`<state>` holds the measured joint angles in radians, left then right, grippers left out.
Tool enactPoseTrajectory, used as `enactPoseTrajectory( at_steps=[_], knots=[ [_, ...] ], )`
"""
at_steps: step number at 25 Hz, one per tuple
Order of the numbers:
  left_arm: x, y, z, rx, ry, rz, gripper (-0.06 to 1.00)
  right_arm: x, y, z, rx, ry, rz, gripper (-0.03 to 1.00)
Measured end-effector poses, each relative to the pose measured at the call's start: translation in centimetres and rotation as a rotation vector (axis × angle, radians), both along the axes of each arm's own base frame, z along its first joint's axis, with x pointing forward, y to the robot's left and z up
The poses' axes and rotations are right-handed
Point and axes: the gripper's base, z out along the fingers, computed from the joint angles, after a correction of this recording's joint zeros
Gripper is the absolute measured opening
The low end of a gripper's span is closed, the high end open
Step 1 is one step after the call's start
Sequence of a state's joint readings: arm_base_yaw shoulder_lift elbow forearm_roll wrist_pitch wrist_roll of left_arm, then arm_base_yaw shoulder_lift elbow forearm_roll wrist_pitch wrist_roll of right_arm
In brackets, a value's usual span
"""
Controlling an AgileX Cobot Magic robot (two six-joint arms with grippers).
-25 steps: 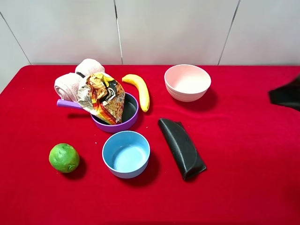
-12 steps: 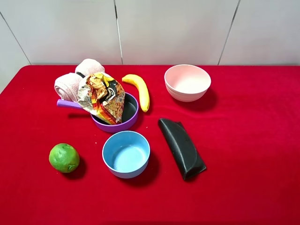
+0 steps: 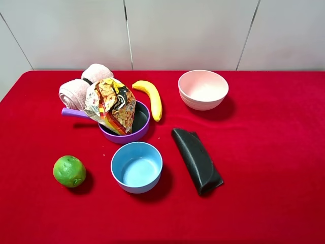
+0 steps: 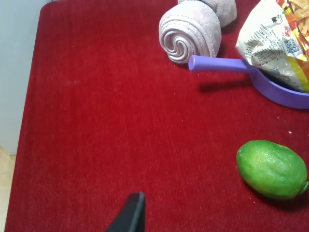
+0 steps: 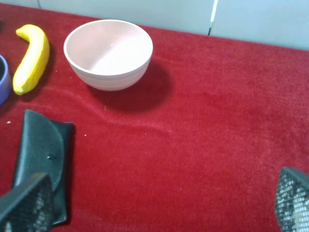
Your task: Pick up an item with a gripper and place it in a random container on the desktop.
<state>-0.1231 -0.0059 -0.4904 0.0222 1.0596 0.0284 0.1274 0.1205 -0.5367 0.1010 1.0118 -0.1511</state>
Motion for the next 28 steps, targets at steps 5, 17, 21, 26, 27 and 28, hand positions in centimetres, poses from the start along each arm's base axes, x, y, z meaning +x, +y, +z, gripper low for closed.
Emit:
enactPoseTrajectory(
  at_steps=[5, 17, 21, 26, 27, 28],
  knots=[
    [0.0, 0.0, 0.0, 0.000, 0.000, 0.000, 0.99, -1.2, -0.1, -0.2, 0.014, -0.027, 0.001, 0.69],
    [0.0, 0.0, 0.0, 0.000, 0.000, 0.000, 0.99, -1.8, -0.1, -1.1, 0.053, -0.062, -0.012, 0.69],
    [0.0, 0.0, 0.0, 0.000, 0.000, 0.000, 0.99, -1.7, -0.3, -1.2, 0.067, -0.054, -0.043, 0.69],
    [0.0, 0.0, 0.0, 0.000, 0.000, 0.000, 0.99, -1.7, -0.4, -1.2, 0.070, -0.055, -0.049, 0.69],
    [0.0, 0.0, 0.0, 0.000, 0.000, 0.000, 0.99, -1.7, -0.4, -1.2, 0.070, -0.055, -0.049, 0.69],
    [0.0, 0.0, 0.0, 0.000, 0.000, 0.000, 0.99, -1.7, -0.4, -1.2, 0.070, -0.055, -0.049, 0.69]
  ],
)
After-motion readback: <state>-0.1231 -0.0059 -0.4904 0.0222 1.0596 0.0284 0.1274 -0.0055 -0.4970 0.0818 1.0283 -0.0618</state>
